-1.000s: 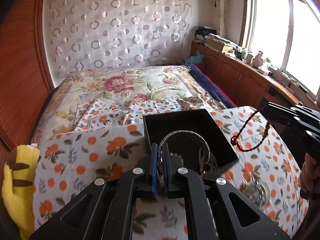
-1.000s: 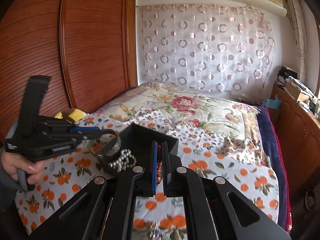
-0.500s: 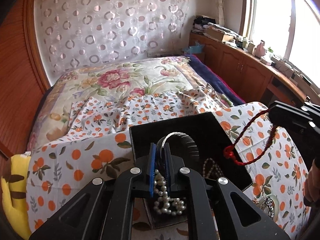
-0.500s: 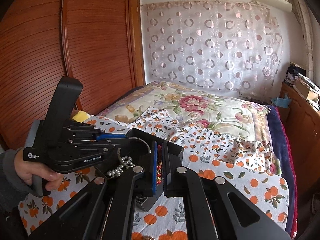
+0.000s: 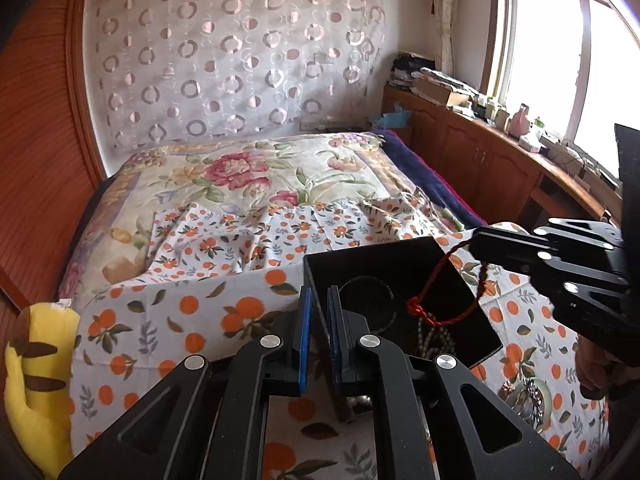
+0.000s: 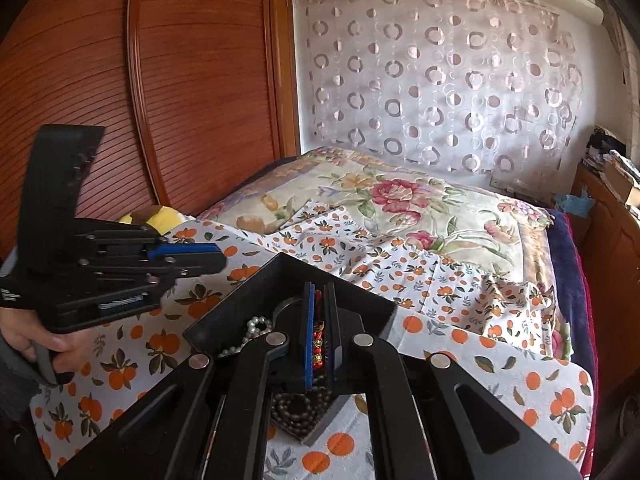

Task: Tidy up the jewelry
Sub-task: 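Carry the silver bangle and red-string piece into the black box and release both, then close the right tool on the purple flower hair clip while the left tool nears the wooden beads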

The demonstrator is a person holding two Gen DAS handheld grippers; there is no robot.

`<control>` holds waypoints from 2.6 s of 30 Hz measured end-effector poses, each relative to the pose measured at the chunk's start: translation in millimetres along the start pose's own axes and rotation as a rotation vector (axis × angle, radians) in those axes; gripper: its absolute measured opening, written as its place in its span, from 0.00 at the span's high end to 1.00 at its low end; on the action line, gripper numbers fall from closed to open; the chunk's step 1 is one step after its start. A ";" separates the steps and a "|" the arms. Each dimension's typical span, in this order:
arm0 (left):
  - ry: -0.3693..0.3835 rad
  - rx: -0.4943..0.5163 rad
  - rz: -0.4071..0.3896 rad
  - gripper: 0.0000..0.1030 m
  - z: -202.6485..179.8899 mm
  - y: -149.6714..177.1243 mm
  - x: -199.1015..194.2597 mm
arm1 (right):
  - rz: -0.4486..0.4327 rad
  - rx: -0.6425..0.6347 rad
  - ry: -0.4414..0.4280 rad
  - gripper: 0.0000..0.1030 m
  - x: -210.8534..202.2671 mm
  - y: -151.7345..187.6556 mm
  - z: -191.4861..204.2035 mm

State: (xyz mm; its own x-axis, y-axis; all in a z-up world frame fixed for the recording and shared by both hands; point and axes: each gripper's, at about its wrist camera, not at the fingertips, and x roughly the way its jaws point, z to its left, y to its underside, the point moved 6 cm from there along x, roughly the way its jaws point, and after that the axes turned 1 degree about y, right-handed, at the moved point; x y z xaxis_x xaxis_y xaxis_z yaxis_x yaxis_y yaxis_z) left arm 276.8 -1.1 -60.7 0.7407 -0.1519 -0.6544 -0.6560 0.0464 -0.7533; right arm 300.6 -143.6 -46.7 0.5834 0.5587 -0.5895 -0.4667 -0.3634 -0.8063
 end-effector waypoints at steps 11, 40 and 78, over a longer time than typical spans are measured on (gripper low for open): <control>0.013 -0.022 0.005 0.93 9.0 11.2 -2.7 | 0.098 -0.001 -0.004 0.95 46.9 6.7 -2.6; 0.074 0.055 0.042 0.82 -44.1 83.5 -43.1 | 0.075 0.075 0.123 0.72 -66.3 93.5 -10.9; 0.072 0.059 0.149 0.65 -67.6 164.8 -50.2 | 0.213 0.233 0.102 0.71 -62.8 167.7 -2.8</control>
State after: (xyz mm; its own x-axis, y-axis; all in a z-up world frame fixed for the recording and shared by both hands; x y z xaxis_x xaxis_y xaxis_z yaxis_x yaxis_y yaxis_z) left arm 121.7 -52.6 -147.5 0.6225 -0.2095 -0.7540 -0.7464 0.1307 -0.6525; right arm 187.6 -241.7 -145.0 0.5143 0.4062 -0.7553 -0.7184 -0.2771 -0.6381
